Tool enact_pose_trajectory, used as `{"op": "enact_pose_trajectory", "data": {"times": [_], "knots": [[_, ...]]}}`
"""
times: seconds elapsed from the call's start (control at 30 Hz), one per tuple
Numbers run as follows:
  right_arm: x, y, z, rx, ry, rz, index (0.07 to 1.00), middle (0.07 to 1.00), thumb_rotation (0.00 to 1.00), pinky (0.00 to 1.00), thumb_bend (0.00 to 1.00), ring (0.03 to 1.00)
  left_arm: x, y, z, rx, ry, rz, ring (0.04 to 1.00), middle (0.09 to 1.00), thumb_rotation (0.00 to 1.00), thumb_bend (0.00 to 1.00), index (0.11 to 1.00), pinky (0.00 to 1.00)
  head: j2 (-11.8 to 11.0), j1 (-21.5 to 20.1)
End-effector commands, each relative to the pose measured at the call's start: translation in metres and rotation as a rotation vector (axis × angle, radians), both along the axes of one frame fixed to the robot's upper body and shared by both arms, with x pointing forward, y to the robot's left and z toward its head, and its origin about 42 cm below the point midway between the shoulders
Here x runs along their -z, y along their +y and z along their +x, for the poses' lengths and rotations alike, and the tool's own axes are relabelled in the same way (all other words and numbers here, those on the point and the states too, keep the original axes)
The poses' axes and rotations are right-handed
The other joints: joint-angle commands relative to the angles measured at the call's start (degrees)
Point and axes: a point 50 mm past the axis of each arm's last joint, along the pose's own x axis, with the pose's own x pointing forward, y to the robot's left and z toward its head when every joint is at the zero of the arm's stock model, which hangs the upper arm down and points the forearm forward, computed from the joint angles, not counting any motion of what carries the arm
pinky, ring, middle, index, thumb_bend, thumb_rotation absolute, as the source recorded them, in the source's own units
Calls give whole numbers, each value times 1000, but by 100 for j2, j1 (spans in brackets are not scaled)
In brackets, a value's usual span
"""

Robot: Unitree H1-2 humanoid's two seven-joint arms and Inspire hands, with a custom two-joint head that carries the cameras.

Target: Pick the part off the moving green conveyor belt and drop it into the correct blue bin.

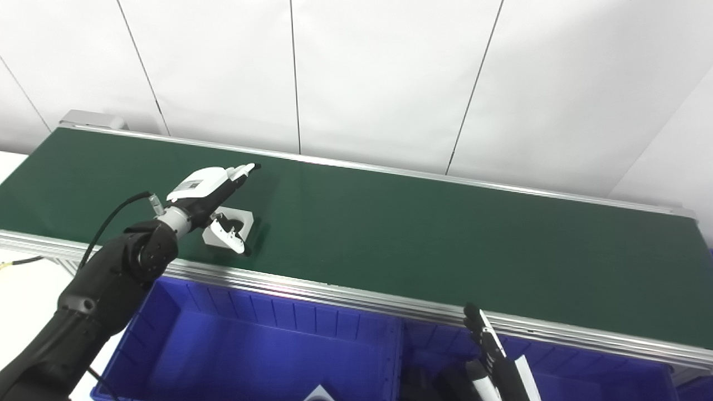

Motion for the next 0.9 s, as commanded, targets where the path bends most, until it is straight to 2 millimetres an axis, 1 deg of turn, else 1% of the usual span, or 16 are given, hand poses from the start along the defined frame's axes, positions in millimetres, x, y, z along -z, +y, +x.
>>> {"op": "enact_pose_trajectory", "data": {"times": [0.0,0.07,0.2,0.27,0.37,0.47,0.5,0.53,0.57,0.6,0.63,0.7,0.73,0.8,0.83,0.87], "knots": [[-10,-1,4,-8,-54,14,975,963,969,953,738,954,-28,7,16,-8,-76,44,1000,997,56,949,980,1000,3,2],[-10,-1,4,-8,-54,15,975,963,967,957,739,955,-26,6,17,-16,-63,50,997,993,19,934,977,1000,4,-13],[-10,-1,4,-8,-56,18,973,963,961,957,743,956,-22,1,20,-17,-48,63,986,984,30,908,973,945,13,-28],[-10,-1,4,-10,-62,18,974,962,963,949,739,953,-19,-2,22,-24,-35,51,978,976,6,889,961,964,25,-25],[-11,-1,3,-6,-62,17,973,960,960,947,730,949,-15,-7,25,-33,-8,10,967,966,0,803,947,910,36,-30],[-11,-2,3,-5,-59,18,974,961,961,946,733,950,-12,-15,28,-26,12,-11,958,965,0,785,942,890,52,-22],[-11,-2,3,-4,-61,18,973,960,959,947,731,950,-10,-17,30,-20,15,-24,942,960,0,768,936,867,58,-19],[-11,-2,3,-4,-62,19,970,956,955,944,726,947,-8,-20,31,-14,17,-38,879,932,0,727,916,751,61,-20],[-12,-2,3,-3,-62,21,970,956,955,944,725,947,-6,-22,32,-11,19,-51,870,929,0,722,914,736,72,-26],[-12,-2,3,-2,-62,22,969,956,952,947,723,948,-4,-24,33,-8,20,-65,819,918,0,699,907,665,75,-27],[-12,-2,2,-2,-62,22,968,956,952,947,723,947,-2,-26,33,-3,19,-76,753,880,0,656,887,605,82,-31],[-12,-2,2,-1,-62,24,968,956,951,949,722,947,0,-31,34,12,12,-80,598,757,0,582,837,469,87,-40],[-12,-2,2,-1,-61,25,969,956,950,948,724,947,1,-33,34,21,7,-78,493,628,0,530,788,378,95,-47],[-13,-1,2,2,-62,27,967,955,947,945,729,945,2,-38,34,60,-21,-68,430,537,0,505,698,295,101,-52],[-13,-1,2,2,-62,26,967,954,947,945,729,945,3,-40,34,77,-42,-70,427,532,0,503,692,290,108,-47],[-13,-1,2,3,-62,25,967,954,949,944,731,944,4,-42,35,88,-56,-72,387,494,0,497,603,311,108,-47]]}}
